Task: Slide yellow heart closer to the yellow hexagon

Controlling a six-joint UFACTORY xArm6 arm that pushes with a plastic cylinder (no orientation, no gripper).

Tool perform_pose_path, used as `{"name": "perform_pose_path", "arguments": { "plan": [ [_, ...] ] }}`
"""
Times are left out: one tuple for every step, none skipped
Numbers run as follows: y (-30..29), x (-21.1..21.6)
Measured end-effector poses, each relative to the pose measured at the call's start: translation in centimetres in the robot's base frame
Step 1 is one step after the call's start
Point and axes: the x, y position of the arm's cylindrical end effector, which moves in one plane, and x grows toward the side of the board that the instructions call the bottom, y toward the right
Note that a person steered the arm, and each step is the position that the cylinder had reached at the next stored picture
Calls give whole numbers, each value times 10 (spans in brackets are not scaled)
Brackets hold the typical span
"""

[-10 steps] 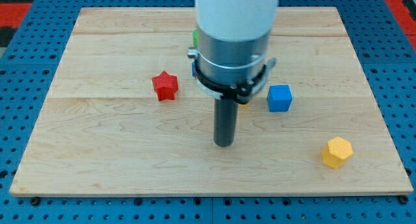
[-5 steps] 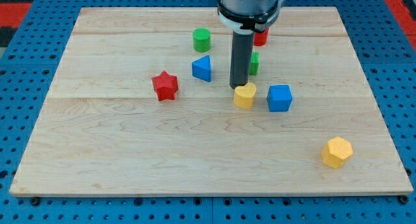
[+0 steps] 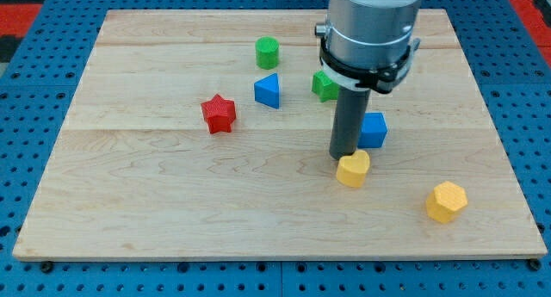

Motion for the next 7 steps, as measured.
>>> {"name": "perform_pose_path", "arguments": {
  "plan": [
    [7, 15],
    [13, 27],
    [17, 33],
    [8, 44],
    [8, 55],
    [-3, 59],
    [-9, 71]
  ]
}}
